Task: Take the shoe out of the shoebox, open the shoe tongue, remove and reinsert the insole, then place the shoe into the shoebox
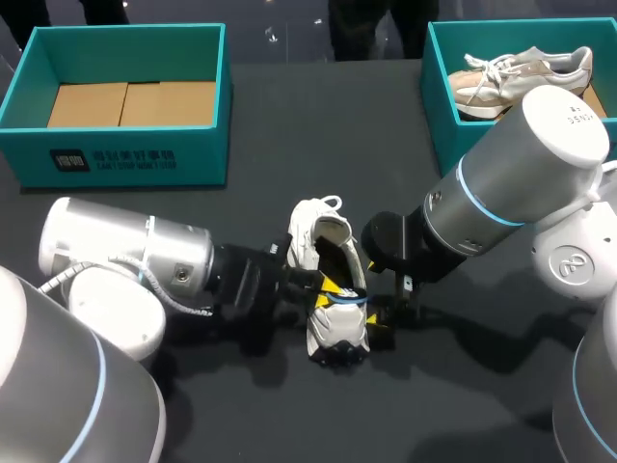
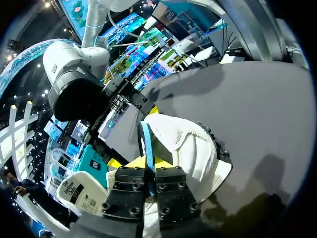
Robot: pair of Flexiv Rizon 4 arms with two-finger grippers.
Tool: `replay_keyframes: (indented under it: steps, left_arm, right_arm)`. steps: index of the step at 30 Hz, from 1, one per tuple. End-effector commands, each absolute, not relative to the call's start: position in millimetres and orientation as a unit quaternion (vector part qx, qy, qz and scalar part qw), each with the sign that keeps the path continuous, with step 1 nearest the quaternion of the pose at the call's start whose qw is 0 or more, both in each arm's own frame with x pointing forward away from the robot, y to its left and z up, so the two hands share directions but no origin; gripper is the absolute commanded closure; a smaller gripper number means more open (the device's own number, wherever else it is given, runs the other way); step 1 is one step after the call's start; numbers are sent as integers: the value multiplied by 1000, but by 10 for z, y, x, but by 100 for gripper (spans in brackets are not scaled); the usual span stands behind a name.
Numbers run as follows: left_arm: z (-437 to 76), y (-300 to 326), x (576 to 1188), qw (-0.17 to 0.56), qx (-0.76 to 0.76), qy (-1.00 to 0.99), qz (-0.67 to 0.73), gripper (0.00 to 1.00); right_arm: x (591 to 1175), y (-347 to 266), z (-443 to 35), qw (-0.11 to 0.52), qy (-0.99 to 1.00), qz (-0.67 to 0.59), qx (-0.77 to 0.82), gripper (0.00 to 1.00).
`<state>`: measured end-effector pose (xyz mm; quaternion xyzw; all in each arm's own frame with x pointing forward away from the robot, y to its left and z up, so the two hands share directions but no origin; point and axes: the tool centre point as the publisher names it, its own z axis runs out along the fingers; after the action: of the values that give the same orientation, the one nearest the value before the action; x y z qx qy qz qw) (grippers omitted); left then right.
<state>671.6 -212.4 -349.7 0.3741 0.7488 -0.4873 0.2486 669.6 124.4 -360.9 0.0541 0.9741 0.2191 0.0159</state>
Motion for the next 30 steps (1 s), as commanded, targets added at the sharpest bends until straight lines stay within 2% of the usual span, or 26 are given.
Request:
replay_keyframes:
  steps: [1, 8, 18, 19, 20, 26, 30]
  left_arm:
    - [-3611, -2213, 6762, 272, 376, 755, -463, 100]
    - [-3689, -2168, 6916, 298, 377, 762, -435, 100]
    - [-3639, -2140, 6920, 289, 354, 762, -458, 100]
    - [-3620, -2140, 6908, 284, 349, 761, -468, 97]
    - [-3587, -2140, 6892, 283, 346, 759, -473, 70]
    - [-3433, -2155, 6815, 265, 329, 749, -511, 59]
    - [-3360, -2189, 6757, 242, 323, 747, -528, 58]
  right_arm:
    - [6684, 1250, -3619, 17, 974, 219, 54, 0]
    - [6684, 1250, -3619, 17, 974, 219, 54, 0]
    - [6684, 1250, -3619, 17, 974, 219, 54, 0]
    - [6684, 1250, -3619, 17, 974, 219, 54, 0]
    - [6684, 1250, -3619, 17, 974, 219, 54, 0]
    - [6684, 1250, -3619, 17, 974, 219, 54, 0]
    - [6684, 1250, -3619, 17, 974, 219, 54, 0]
